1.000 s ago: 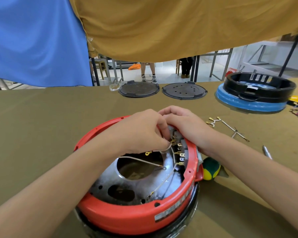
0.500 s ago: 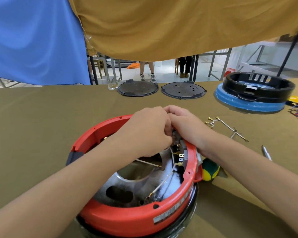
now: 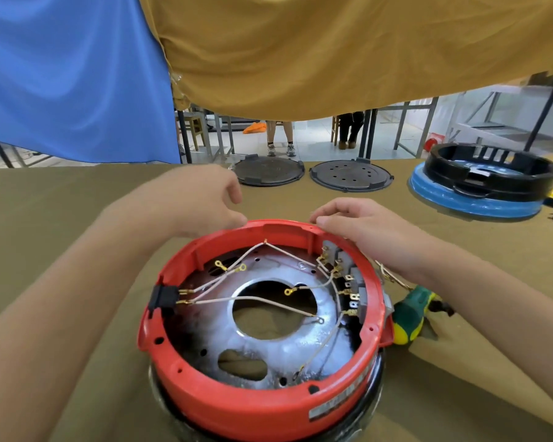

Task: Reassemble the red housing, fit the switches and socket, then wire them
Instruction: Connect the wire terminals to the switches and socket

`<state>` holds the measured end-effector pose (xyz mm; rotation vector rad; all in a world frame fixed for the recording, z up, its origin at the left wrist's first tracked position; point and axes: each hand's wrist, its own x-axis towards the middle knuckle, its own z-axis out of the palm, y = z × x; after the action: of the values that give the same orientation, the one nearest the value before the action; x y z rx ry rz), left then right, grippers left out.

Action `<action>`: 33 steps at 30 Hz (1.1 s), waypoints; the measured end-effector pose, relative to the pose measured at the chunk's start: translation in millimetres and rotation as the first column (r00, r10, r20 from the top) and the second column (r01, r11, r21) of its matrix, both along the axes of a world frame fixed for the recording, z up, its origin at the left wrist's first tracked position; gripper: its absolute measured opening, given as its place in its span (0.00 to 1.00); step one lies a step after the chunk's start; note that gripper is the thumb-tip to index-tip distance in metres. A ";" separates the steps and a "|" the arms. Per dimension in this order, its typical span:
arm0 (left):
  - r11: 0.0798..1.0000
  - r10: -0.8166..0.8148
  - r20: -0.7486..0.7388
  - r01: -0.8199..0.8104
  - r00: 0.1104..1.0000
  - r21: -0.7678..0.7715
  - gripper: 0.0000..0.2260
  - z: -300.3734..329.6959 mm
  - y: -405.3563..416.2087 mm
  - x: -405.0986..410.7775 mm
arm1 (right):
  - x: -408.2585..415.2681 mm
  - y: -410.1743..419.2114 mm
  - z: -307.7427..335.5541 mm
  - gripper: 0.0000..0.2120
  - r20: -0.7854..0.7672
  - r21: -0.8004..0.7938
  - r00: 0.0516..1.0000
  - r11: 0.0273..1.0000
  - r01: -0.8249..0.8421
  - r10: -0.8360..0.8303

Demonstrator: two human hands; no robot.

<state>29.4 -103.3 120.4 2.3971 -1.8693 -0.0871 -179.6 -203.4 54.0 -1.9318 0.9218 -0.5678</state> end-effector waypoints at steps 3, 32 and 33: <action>0.991 0.000 -0.072 0.010 0.997 0.136 0.14 -11.8 -5.1 6.4 | -5.0 -3.0 7.5 0.06 -0.102 -0.088 0.995 0.996 -0.012 0.003; 0.944 -0.006 -0.148 0.054 0.989 0.326 0.16 -7.8 -5.3 25.8 | 0.5 6.8 4.4 0.07 -0.074 -0.169 0.996 0.984 -0.054 0.042; 0.944 -0.023 -0.120 0.061 0.992 0.323 0.15 -8.7 -6.2 24.6 | 2.6 8.5 2.7 0.07 -0.067 -0.168 0.997 0.985 -0.049 0.038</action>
<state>54.0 -109.6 111.6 2.4873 -1.9864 -0.5698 -177.0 -194.9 56.7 -2.1284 0.8924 -0.5785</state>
